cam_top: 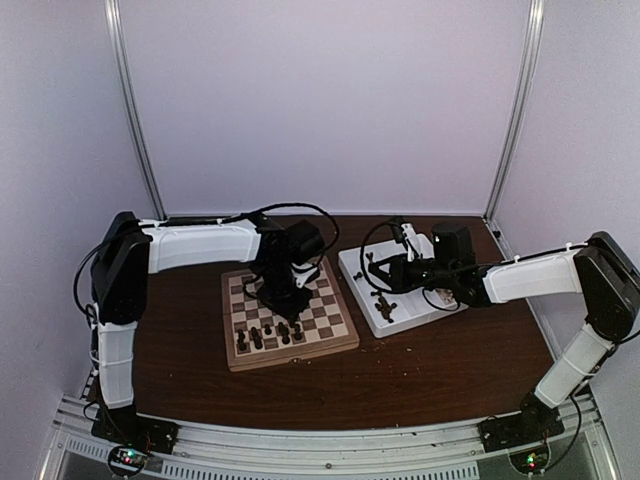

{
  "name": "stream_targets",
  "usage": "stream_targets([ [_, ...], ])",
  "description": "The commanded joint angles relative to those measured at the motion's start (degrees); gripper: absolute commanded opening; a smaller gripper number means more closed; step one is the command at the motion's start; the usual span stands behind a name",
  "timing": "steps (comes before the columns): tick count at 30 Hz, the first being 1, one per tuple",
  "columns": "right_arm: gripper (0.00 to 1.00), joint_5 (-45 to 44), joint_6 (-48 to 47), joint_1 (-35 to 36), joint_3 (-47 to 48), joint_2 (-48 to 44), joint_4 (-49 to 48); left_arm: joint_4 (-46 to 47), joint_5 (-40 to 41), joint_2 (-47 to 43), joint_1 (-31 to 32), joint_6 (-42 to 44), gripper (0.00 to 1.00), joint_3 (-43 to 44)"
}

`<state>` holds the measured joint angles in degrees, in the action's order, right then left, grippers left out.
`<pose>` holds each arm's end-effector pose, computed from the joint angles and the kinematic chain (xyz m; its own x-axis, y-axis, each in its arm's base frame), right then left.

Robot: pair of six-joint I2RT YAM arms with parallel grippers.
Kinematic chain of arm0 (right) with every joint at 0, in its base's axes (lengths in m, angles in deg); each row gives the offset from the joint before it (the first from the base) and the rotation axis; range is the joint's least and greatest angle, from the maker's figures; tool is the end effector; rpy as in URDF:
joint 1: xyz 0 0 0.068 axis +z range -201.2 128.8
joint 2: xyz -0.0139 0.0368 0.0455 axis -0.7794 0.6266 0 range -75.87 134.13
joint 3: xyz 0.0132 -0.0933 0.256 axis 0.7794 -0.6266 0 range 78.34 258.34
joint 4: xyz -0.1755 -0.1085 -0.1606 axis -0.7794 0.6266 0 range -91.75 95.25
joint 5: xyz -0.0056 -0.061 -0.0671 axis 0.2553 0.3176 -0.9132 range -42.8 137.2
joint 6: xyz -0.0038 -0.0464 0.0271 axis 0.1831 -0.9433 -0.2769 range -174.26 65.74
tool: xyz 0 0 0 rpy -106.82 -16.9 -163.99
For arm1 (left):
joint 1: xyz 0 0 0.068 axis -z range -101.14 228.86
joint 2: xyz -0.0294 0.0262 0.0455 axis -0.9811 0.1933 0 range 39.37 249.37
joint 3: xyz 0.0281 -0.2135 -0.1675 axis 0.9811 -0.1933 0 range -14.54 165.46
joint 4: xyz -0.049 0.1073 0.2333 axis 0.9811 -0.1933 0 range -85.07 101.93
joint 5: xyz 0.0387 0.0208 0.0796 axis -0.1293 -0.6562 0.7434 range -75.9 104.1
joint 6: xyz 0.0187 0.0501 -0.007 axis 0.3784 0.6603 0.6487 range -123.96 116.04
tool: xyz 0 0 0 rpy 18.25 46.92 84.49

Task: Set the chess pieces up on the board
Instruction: Move the chess piece to the chessboard.

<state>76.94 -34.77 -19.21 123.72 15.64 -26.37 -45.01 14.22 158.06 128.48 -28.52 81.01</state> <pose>0.2769 0.1938 0.2039 -0.5771 -0.0189 -0.8164 -0.6989 0.5285 0.4818 0.2685 -0.3157 0.1961 -0.8969 0.4133 -0.1574 0.4275 0.9013 -0.0696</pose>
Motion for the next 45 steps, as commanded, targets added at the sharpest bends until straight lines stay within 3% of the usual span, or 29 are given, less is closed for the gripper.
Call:
stream_targets([
  [1,0.01,-0.03,0.0,-0.44,0.49,-0.02,-0.16,-0.18,0.5,-2.35,0.38,-0.67,0.04,-0.63],
  [40,0.01,0.34,0.03,-0.44,0.67,0.08,-0.01,1.22,-2.53,-0.04,0.65,-0.76,0.05,1.32],
  [45,0.01,0.32,-0.04,-0.44,0.67,0.04,0.05,1.2,-2.49,0.21,0.65,-0.58,0.09,1.91],
])
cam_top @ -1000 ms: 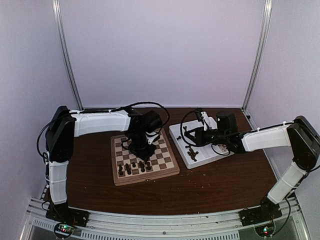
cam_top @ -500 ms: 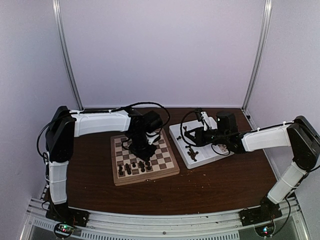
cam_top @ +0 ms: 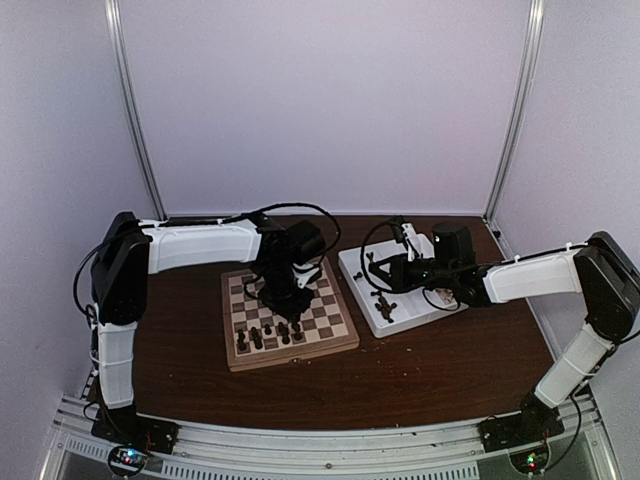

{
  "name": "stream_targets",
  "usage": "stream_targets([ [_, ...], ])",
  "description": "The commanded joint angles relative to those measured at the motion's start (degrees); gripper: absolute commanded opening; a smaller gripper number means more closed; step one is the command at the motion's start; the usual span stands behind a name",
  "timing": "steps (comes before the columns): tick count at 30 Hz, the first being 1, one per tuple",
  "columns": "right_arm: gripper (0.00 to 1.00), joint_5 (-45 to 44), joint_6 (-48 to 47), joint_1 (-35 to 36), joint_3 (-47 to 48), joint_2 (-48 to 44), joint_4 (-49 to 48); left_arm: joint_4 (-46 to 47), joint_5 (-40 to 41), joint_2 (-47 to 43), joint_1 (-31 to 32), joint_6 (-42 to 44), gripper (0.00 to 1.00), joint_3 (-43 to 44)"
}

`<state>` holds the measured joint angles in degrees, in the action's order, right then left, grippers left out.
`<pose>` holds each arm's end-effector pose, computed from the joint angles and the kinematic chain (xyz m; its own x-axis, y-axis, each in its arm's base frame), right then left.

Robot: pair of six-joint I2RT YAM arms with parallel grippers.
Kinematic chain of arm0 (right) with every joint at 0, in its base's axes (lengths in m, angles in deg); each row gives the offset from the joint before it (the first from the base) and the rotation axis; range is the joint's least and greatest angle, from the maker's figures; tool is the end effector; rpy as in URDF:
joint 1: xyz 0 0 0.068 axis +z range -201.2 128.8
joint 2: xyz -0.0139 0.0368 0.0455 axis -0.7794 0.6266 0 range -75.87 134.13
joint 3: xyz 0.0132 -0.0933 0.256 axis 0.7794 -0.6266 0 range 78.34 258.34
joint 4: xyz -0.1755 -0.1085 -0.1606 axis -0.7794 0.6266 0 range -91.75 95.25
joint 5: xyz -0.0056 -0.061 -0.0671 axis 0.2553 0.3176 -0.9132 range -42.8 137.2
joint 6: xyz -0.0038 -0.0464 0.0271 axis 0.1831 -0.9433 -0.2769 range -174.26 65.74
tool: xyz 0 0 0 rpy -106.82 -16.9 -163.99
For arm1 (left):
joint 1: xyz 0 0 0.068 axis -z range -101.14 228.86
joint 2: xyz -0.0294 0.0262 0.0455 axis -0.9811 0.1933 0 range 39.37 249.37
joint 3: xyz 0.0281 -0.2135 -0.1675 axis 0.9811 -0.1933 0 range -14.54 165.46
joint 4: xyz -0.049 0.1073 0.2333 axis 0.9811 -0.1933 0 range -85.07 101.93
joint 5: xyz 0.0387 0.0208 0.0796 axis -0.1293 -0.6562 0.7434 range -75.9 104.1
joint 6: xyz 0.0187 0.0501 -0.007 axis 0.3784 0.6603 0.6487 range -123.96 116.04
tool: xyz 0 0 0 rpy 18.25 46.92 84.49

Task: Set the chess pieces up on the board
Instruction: Move the chess piece to the chessboard.

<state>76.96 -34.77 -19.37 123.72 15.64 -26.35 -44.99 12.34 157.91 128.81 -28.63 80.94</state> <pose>0.2774 0.1931 0.2039 -0.5775 -0.0176 -0.8162 -0.6974 0.5303 0.4820 0.2655 -0.3177 0.1968 -0.8965 0.4185 -0.1454 0.4341 0.8953 -0.1000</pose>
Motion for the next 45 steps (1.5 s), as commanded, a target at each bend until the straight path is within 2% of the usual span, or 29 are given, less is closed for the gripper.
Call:
stream_targets([
  [1,0.01,0.3,-0.06,-0.28,0.67,0.05,0.03,1.18,-0.6,0.42,0.32,-0.49,0.11,1.99],
  [4,0.01,0.23,-0.15,-0.3,0.58,-0.11,0.18,1.2,-0.7,0.55,0.4,-0.47,0.17,2.07],
  [20,0.01,0.27,-0.15,-0.3,0.71,0.0,0.36,1.11,-0.78,0.39,0.41,-0.21,0.19,2.34],
  [26,0.01,0.38,-0.15,-0.33,0.71,-0.01,0.35,1.18,-0.33,0.34,0.49,-0.22,0.25,2.32],
  [45,0.01,-0.22,-0.61,-0.28,0.49,-1.05,1.01,0.73,4.02,-2.32,0.54,1.01,0.26,5.85],
])
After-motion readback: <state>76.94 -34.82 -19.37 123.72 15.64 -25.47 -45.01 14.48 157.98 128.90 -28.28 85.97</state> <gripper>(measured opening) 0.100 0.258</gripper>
